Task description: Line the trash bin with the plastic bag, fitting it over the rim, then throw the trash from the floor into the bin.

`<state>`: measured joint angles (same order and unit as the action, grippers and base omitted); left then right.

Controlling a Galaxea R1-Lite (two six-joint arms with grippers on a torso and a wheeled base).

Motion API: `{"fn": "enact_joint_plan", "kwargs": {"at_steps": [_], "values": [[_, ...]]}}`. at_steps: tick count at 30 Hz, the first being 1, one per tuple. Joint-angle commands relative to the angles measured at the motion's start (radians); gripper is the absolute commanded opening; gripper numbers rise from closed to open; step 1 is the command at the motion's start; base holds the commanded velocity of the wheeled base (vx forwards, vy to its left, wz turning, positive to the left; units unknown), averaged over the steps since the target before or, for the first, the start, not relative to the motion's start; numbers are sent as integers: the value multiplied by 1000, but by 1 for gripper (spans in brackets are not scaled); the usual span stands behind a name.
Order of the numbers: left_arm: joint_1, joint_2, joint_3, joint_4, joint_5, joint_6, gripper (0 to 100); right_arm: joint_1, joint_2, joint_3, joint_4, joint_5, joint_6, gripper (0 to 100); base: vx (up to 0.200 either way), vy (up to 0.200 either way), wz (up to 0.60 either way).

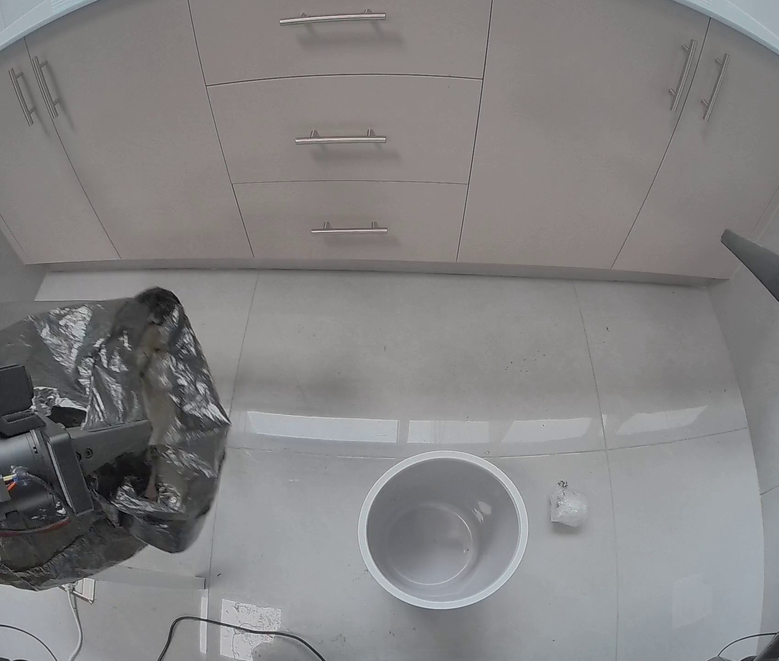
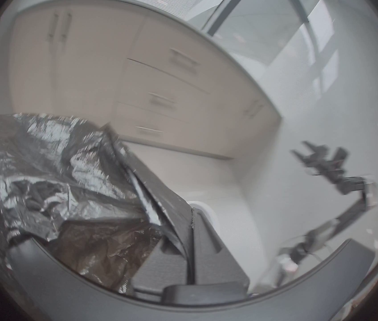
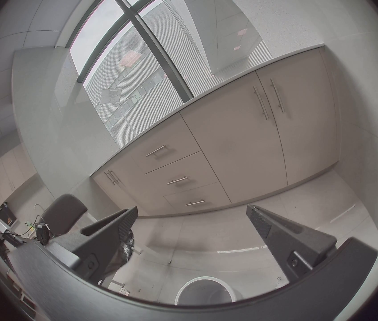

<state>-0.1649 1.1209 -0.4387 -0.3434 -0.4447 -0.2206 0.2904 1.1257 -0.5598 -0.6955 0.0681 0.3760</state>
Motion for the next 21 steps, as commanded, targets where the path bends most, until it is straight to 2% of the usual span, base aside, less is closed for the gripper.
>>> {"fn": "enact_joint_plan", "kwargs": {"at_steps": [1, 3, 5, 6, 10, 12, 16, 18, 21], "values": [[-176, -35, 0, -103, -163, -132, 0, 52, 85, 17, -7, 2, 14, 100, 0, 0, 0], [-205, -36, -3, -129, -223, -171, 0, 61, 114, 21, -19, 2, 17, 100, 0, 0, 0], [-211, -36, -5, -137, -235, -181, 0, 65, 121, 24, -24, 2, 17, 100, 0, 0, 0], [-263, -33, -12, -183, -282, -247, 0, 101, 160, 44, -52, 1, 15, 100, 0, 0, 0], [-312, -27, -8, -253, -298, -321, 0, 161, 206, 60, -53, 1, 11, 100, 0, 0, 0], [-320, -26, -6, -270, -305, -330, 0, 174, 216, 63, -53, 1, 11, 100, 0, 0, 0], [-355, -27, 3, -338, -370, -365, 0, 216, 278, 78, -56, 1, 17, 100, 0, 0, 0], [-367, -26, 3, -347, -373, -368, 0, 227, 282, 84, -56, 1, 17, 100, 0, 0, 0], [-427, 2, -9, -390, -374, -368, 0, 274, 313, 121, -67, 2, 17, 100, 0, 0, 0]]}}
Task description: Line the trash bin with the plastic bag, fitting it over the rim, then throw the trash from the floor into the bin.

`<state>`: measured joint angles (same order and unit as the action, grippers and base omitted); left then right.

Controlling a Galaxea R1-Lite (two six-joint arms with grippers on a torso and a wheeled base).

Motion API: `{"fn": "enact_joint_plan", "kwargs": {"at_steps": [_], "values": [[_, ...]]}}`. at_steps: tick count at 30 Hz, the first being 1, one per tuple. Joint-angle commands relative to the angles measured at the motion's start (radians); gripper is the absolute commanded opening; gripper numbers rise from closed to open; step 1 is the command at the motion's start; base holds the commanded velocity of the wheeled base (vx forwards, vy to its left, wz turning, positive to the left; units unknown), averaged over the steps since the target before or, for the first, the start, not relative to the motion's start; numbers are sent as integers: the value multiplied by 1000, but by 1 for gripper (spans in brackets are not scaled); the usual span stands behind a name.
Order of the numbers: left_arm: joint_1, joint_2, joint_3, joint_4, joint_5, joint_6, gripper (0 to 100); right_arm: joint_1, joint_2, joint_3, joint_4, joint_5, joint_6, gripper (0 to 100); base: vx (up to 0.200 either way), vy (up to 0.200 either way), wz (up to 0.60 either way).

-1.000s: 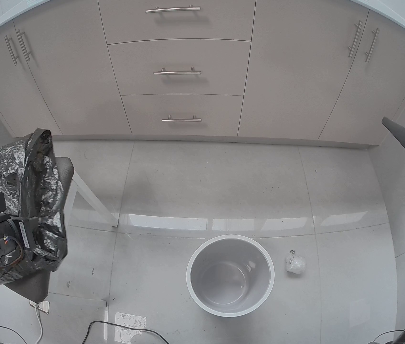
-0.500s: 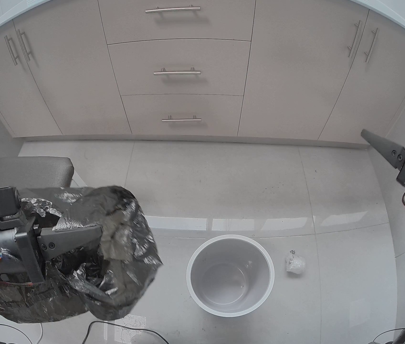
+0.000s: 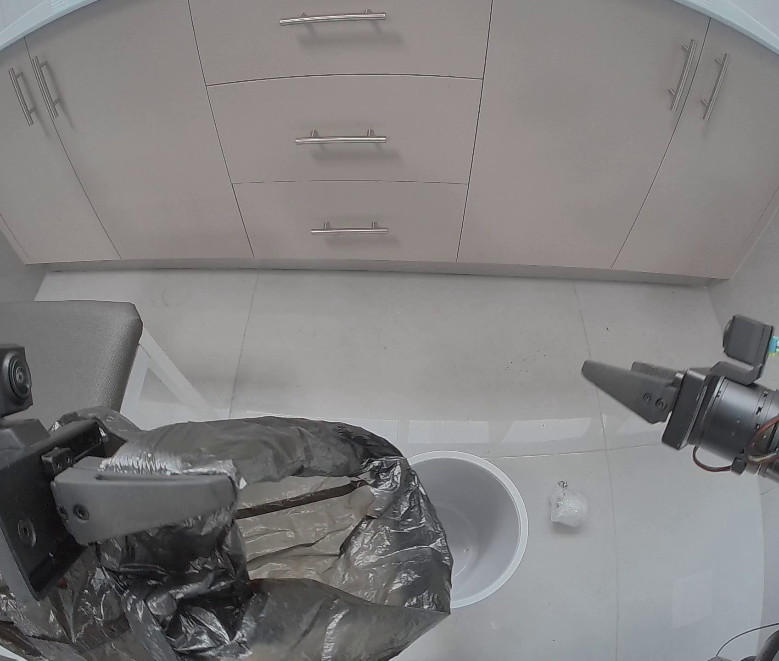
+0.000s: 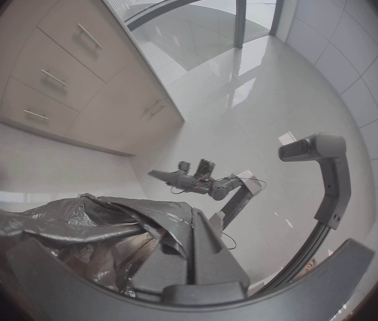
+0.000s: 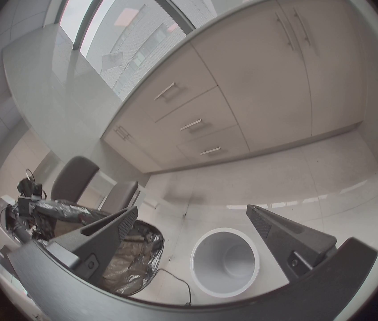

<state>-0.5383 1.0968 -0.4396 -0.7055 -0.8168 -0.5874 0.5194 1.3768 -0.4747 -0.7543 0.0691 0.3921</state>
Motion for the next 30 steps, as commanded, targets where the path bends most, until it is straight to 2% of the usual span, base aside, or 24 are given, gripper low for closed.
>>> {"fn": "enact_joint_plan", "kwargs": {"at_steps": [1, 6, 11, 30], "values": [[-68, 37, -11, -48, -2, -2, 0, 56, 77, 50, -22, 1, -1, 100, 0, 0, 0], [-120, 110, -11, -157, -2, -3, 0, 85, 169, 82, -131, 11, -1, 100, 0, 0, 0], [-150, 146, -5, -193, -2, -3, 0, 125, 254, 90, -157, 80, -2, 100, 0, 0, 0], [-152, 132, -1, -195, -2, -3, 0, 263, 531, -88, -157, 80, -16, 100, 0, 0, 0]]}}
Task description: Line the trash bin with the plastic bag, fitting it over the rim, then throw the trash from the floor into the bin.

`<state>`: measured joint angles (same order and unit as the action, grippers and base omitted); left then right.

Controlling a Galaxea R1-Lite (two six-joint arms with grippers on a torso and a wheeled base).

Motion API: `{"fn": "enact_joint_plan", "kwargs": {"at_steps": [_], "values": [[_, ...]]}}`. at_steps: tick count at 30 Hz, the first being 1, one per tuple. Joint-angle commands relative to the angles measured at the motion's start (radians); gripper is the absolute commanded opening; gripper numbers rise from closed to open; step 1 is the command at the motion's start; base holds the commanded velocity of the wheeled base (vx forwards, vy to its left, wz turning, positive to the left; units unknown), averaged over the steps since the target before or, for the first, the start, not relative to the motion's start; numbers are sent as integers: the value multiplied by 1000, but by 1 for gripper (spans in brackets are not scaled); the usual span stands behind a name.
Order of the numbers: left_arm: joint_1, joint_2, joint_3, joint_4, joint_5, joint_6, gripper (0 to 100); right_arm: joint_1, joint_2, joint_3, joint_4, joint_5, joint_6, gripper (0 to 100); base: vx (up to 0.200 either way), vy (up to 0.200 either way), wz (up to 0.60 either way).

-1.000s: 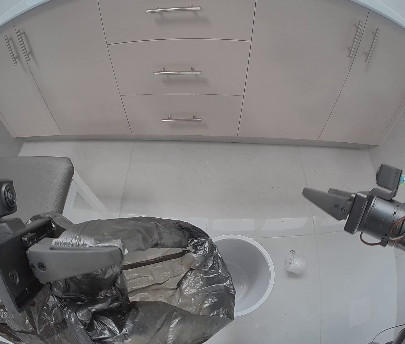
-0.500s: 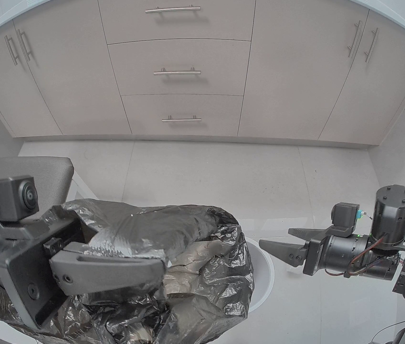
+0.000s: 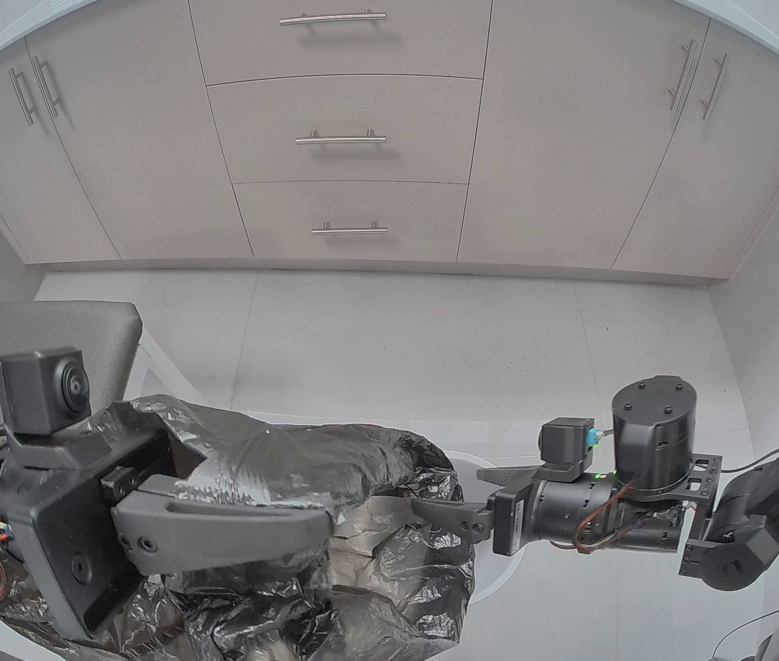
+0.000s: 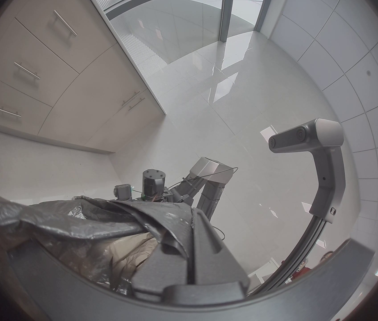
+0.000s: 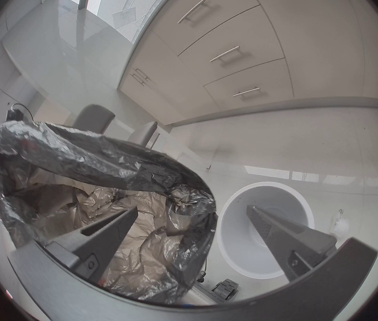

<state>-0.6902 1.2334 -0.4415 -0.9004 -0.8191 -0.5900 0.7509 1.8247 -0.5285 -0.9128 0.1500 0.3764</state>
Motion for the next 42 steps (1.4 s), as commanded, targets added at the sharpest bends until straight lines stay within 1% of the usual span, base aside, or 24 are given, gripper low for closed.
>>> {"fn": "enact_joint_plan", "kwargs": {"at_steps": [1, 6, 13, 14, 20, 26, 28, 30, 32, 33, 36, 38, 40, 42], "values": [[0, -5, 1, 0, 0, -1, 0, 33, 88, -36, 2, -1, -1, 100, 0, 0, 0], [0, -5, 1, 0, 0, -2, 0, 41, 128, -70, 2, 0, 1, 100, 0, 0, 0], [0, -5, 1, 0, 0, -19, 0, 44, 165, -96, 3, 22, -4, 100, 0, 0, 0], [0, -5, 1, 0, 0, -19, 0, 44, 168, -100, 3, 22, -4, 0, 0, 0, 0], [0, -5, 3, 0, 0, -19, 0, 44, 177, -119, 3, 22, -4, 0, 0, 0, 0], [-2, -11, 17, 0, 0, -22, 0, 31, 128, -96, 11, 19, -13, 0, 0, 0, 0], [-6, -20, 32, -3, 0, -21, 0, 16, 91, -62, 15, 17, -28, 0, 0, 0, 0], [-2, -26, 60, -3, 2, -17, 0, -22, 27, -13, 17, 8, -57, 0, 0, 0, 0], [5, -18, 70, -2, 8, -16, 0, -41, -8, 7, 17, 3, -67, 0, 0, 0, 0], [23, -5, 81, 3, 14, -13, 0, -71, -62, 32, 17, 3, -71, 0, 0, 0, 0], [92, 43, 102, -2, 11, -7, 0, -94, -159, 59, 25, 2, -71, 0, 0, 0, 0], [113, 84, 101, -3, 11, -5, 0, -97, -212, 65, 60, 2, -71, 0, 0, 0, 0], [132, 149, 90, -8, 9, -2, 0, -97, -283, 58, 138, 2, -71, 0, 0, 0, 0], [144, 244, 75, -48, 6, -2, 0, -93, -358, 44, 227, 2, -71, 0, 0, 0, 0]]}}
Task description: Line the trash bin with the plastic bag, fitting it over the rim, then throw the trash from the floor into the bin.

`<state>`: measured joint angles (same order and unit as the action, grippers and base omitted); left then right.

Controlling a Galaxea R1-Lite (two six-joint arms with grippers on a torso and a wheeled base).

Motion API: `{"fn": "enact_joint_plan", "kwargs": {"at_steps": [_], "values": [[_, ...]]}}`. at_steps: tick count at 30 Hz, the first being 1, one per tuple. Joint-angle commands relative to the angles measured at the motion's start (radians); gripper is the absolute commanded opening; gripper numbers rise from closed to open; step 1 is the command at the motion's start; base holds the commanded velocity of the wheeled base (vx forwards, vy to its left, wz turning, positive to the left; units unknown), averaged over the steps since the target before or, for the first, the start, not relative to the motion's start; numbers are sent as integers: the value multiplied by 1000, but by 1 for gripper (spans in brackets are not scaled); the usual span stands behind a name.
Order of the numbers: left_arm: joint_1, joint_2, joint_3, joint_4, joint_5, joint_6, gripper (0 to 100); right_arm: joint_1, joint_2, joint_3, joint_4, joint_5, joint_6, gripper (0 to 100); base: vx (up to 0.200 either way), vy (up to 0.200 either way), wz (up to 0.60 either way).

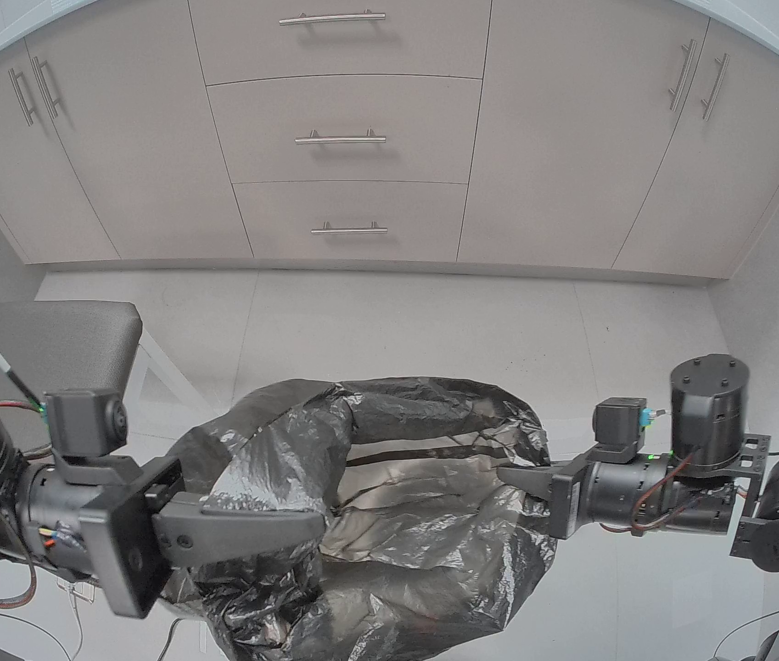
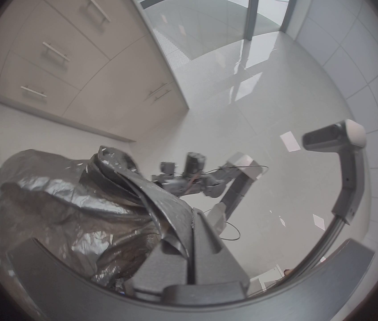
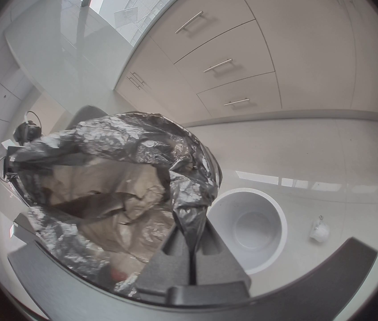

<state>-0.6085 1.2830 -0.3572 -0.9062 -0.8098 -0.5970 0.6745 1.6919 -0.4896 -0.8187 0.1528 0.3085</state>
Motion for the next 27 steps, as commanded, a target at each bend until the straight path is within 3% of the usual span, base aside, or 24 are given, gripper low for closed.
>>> {"fn": "enact_joint_plan", "kwargs": {"at_steps": [1, 4, 7, 11, 16, 27], "values": [[62, 231, -12, -66, -3, 5, 0, -12, -252, -3, 162, -1, -3, 0, 0, 0, 0], [52, 361, -12, -206, -2, -9, 0, -3, -345, -35, 270, -2, -3, 0, 0, 0, 0], [-8, 470, -14, -364, 8, -38, 0, 10, -433, -106, 449, -10, -3, 0, 0, 0, 0], [-59, 564, -29, -499, 9, -161, 0, 14, -468, -182, 647, -55, -2, 0, 0, 0, 0], [-93, 630, -34, -608, 23, -222, 0, 54, -448, -156, 647, -53, 7, 0, 0, 0, 0], [-125, 736, -63, -623, 23, -234, 0, 57, -393, -124, 644, -56, 11, 0, 0, 0, 0]]}}
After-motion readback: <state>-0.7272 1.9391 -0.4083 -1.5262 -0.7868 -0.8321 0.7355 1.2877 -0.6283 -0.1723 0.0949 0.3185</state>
